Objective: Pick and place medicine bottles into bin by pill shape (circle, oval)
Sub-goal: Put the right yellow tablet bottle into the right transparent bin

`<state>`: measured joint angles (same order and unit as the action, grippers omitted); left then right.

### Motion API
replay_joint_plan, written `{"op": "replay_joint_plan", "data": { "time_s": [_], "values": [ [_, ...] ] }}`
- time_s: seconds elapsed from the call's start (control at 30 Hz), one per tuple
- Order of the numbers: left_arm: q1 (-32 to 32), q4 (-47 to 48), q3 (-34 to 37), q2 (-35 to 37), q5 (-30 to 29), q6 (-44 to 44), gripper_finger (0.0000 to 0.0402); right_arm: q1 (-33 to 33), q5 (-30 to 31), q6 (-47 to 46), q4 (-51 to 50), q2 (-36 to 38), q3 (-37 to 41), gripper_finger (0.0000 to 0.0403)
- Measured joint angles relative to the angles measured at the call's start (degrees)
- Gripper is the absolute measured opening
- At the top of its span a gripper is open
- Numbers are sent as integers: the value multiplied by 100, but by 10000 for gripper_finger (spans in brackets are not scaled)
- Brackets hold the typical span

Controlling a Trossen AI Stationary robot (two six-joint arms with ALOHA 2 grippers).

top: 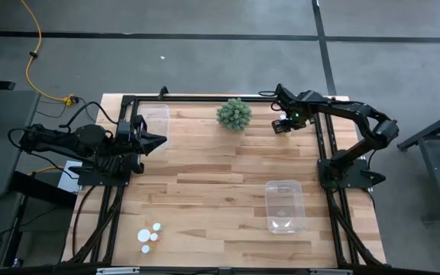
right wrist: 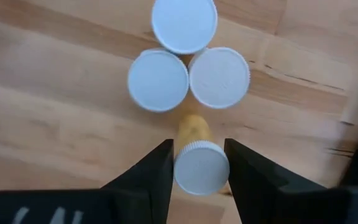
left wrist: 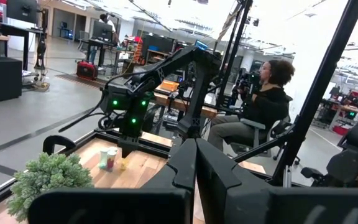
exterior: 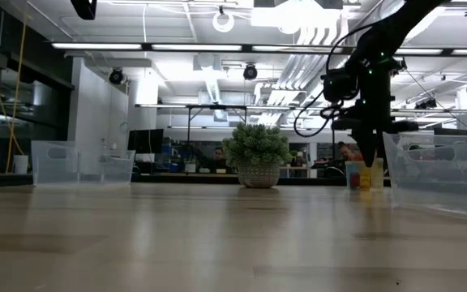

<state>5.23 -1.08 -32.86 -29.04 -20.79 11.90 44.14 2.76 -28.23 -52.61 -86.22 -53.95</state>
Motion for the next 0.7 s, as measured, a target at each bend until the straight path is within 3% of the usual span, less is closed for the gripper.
{"op": "replay_joint_plan", "data": {
  "time_s": [0.3, 0.7],
  "values": [
    [0, 0, 0, 0, 1, -4, 0, -287, -34, 122, -699, 787, -817, 132],
    [0, 0, 0, -9, 1, -4, 0, -1267, -771, -282, -882, 1870, -1135, 132]
  ]
}}
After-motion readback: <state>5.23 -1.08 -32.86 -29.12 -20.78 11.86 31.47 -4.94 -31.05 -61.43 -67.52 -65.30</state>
